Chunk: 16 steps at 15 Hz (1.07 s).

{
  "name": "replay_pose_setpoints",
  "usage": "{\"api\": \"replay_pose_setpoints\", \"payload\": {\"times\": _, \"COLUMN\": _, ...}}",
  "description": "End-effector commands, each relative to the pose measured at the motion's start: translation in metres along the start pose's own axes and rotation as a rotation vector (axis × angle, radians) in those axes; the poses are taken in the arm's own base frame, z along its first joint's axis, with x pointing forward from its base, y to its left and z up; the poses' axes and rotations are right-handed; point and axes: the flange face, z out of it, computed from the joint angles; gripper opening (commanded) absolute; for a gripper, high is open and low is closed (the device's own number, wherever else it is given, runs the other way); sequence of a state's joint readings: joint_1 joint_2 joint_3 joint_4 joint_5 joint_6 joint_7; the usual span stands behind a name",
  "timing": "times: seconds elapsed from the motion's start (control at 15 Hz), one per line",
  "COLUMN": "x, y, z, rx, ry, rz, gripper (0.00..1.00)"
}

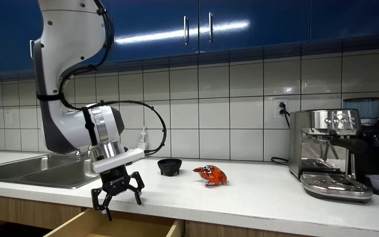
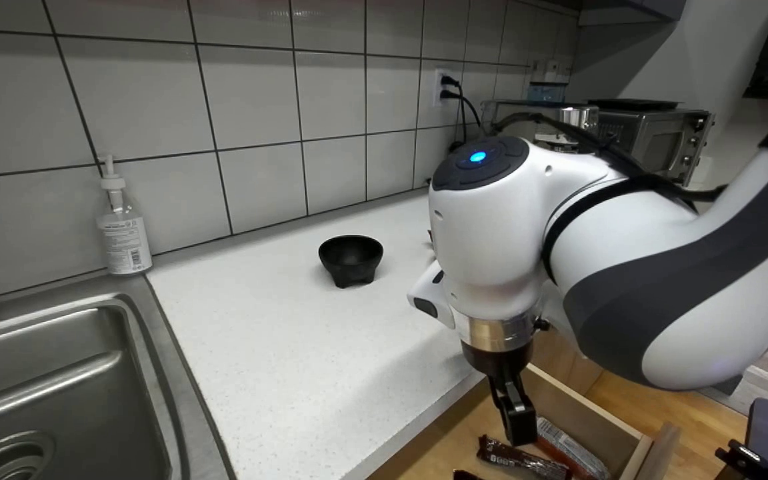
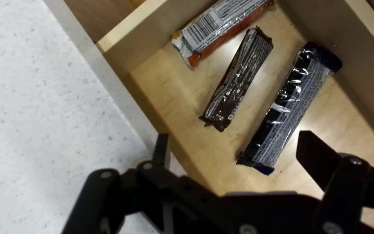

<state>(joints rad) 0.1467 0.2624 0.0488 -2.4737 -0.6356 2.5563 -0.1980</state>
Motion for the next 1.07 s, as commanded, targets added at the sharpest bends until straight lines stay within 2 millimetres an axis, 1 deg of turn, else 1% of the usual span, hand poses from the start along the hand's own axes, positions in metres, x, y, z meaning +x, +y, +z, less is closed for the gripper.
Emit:
{"api": "replay_pose_setpoints", "payload": {"times": 0.0, "x": -0.004, "y": 0.013, "z": -0.029, "rx": -0.028, "ry": 0.06, "rz": 0.038, "gripper": 1.0}}
{"api": "replay_pose_setpoints", "payload": {"times": 0.27, "x": 0.0, "y": 0.033, "z": -0.05, "rx": -0.046, "ry": 0.093, "rz": 0.069, "gripper": 1.0}}
{"api": "replay_pose_setpoints", "payload": {"times": 0.53, "x": 0.009, "y": 0.056, "z": -0.066, "rx": -0.063, "ry": 0.129, "rz": 0.08, "gripper": 1.0}}
{"api": "replay_pose_setpoints", "payload": {"times": 0.73, "x": 0.016, "y": 0.071, "z": -0.074, "rx": -0.073, "ry": 0.155, "rz": 0.075, "gripper": 1.0}}
{"api": "replay_pose_setpoints", "payload": {"times": 1.0, "x": 0.02, "y": 0.086, "z": -0.077, "rx": -0.044, "ry": 0.143, "rz": 0.118, "gripper": 1.0}}
